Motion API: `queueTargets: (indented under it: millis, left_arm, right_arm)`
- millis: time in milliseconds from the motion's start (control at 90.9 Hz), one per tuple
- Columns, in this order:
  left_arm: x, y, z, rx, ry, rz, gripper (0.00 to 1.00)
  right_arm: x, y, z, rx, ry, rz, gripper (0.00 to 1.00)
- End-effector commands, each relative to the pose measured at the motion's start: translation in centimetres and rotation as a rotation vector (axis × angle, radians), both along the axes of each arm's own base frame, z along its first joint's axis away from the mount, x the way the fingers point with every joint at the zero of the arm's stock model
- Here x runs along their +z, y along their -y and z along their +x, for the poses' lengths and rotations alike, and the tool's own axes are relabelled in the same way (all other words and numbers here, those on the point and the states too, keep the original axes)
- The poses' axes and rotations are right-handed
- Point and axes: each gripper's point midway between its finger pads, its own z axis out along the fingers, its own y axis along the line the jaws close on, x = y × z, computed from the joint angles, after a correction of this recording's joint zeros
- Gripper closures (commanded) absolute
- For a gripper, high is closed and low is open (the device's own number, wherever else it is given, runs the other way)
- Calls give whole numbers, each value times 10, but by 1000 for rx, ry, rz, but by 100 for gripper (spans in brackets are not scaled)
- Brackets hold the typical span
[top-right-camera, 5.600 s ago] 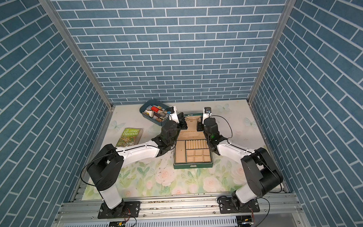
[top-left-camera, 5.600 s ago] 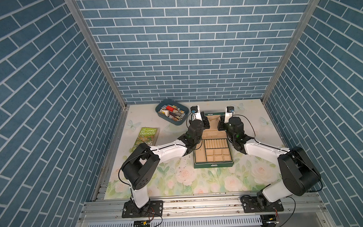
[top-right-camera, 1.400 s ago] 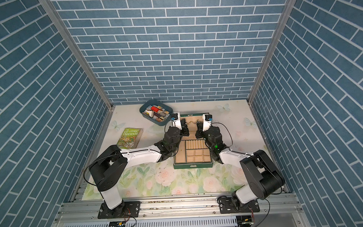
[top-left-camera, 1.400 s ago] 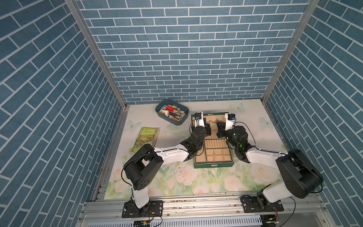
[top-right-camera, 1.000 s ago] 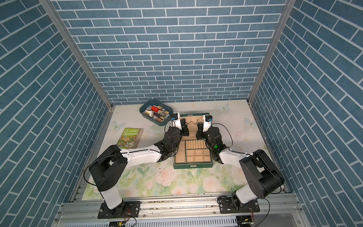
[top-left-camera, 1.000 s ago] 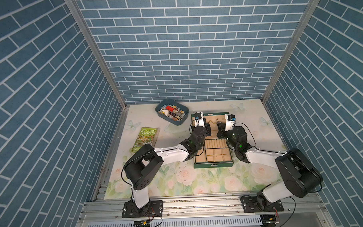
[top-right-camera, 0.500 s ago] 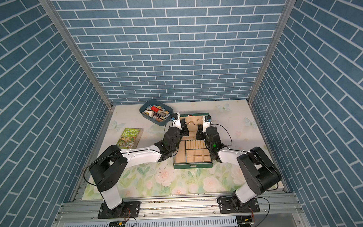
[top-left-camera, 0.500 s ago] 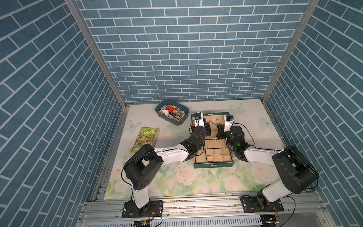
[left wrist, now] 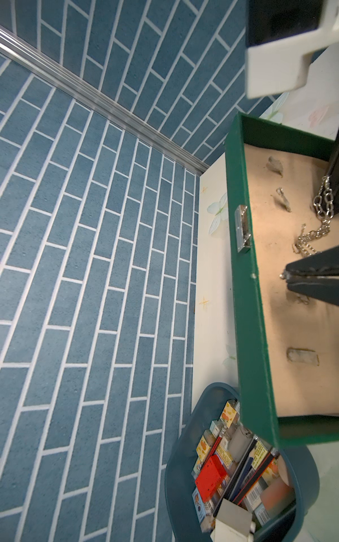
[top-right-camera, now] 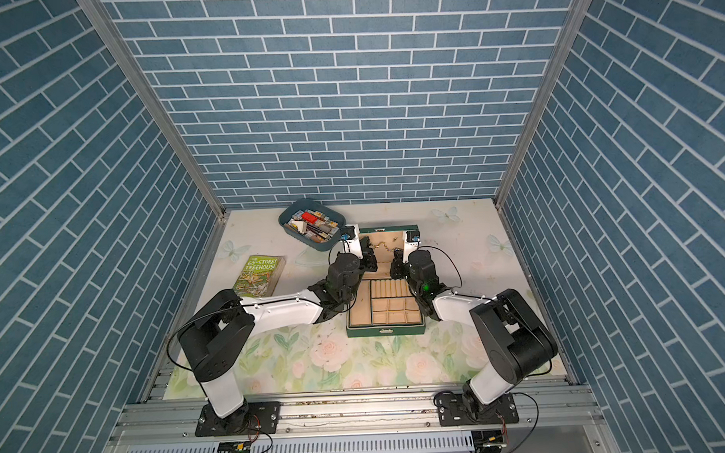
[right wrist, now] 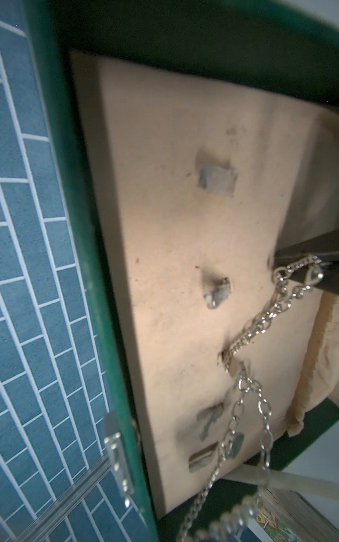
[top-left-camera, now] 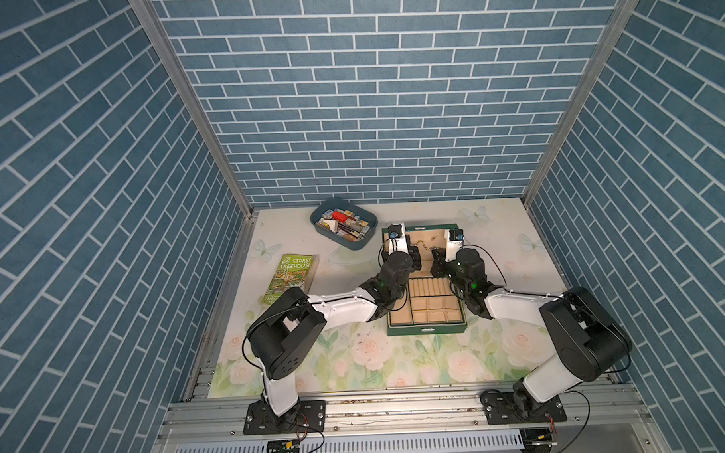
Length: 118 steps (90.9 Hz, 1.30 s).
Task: Put jewelry chain into jewelry box
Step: Hang the necklace on the jewelry box clasp.
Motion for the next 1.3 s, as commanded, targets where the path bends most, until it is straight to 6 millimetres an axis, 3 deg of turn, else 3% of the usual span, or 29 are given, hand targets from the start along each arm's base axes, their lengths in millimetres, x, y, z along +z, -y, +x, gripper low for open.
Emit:
queueTargets:
  millis: [0, 594, 1012, 1287]
  left_arm:
    - [8, -1, -1, 10, 14, 4, 100]
    - [8, -1, -1, 11, 13, 5, 100]
    - [7, -1, 0, 13, 10, 6, 100]
    - [4, 0, -1, 10, 1, 14, 100]
  right_arm:
    - [-5, 1, -3, -3, -32, 16, 95]
    - [-2, 0, -7, 13, -37, 27, 81]
    - [6, 1, -12, 18, -30, 33, 77]
    - [22, 8, -23, 20, -20, 35, 69]
